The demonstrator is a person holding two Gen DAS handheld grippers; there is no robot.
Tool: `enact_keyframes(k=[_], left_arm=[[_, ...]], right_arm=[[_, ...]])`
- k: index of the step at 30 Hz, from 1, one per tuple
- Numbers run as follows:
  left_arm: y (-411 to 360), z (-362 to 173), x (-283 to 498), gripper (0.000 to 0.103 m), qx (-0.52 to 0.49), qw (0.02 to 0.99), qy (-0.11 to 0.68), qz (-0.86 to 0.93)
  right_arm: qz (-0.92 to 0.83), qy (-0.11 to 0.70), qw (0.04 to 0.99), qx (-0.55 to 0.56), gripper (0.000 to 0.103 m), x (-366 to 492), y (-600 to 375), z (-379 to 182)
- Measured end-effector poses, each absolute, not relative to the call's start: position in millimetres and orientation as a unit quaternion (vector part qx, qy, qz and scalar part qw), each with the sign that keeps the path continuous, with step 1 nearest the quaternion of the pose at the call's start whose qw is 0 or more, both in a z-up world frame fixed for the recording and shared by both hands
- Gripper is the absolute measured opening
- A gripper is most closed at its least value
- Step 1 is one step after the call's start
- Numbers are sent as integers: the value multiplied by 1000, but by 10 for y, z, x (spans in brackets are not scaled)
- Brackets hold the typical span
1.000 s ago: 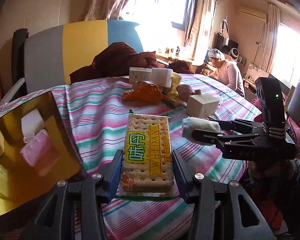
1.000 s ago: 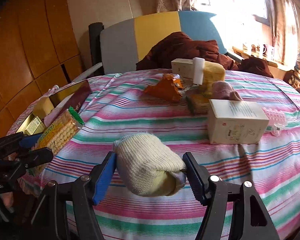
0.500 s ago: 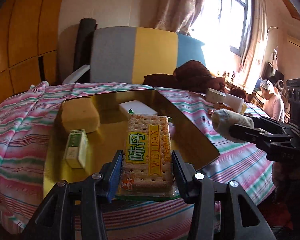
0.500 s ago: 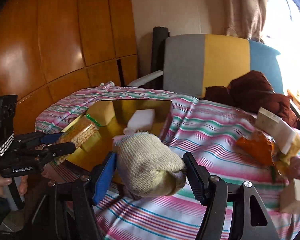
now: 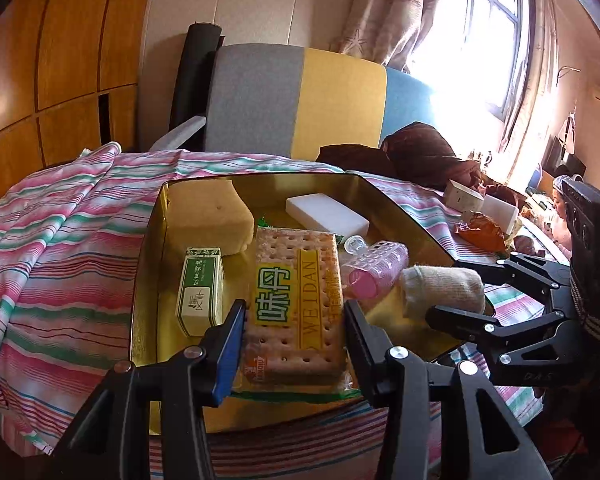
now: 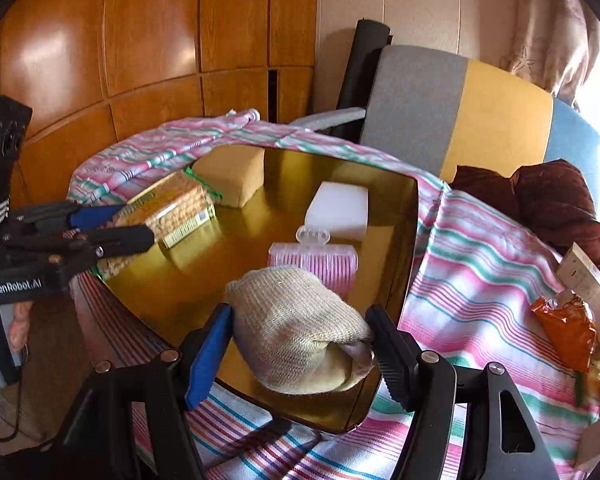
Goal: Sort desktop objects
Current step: 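Lower the crackers and sock into the tray and open both tools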
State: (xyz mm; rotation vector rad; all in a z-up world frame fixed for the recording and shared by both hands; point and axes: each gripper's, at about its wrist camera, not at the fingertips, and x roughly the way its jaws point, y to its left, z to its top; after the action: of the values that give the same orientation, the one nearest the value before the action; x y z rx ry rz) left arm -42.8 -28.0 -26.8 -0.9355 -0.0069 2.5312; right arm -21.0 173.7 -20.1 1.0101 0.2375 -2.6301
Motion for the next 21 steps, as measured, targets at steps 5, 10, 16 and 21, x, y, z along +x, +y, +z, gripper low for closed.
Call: enact_keyframes(k=[5, 10, 16, 21], left_arm=[[-285, -314, -469, 48, -349, 212, 8, 913], [-322, -350, -518, 48, -359, 204, 6, 911], [-337, -390, -550, 48, -375, 209, 8, 903], [-323, -462, -574, 48, -401, 221, 20, 889]], right_arm=[[-922, 78, 157, 346, 73, -163, 1767, -201], [-933, 45, 150, 324, 75, -12, 1903, -116], [-948, -21, 100, 300, 78, 193, 2387, -25], [-945, -73, 43, 317, 80, 292, 2855, -165]])
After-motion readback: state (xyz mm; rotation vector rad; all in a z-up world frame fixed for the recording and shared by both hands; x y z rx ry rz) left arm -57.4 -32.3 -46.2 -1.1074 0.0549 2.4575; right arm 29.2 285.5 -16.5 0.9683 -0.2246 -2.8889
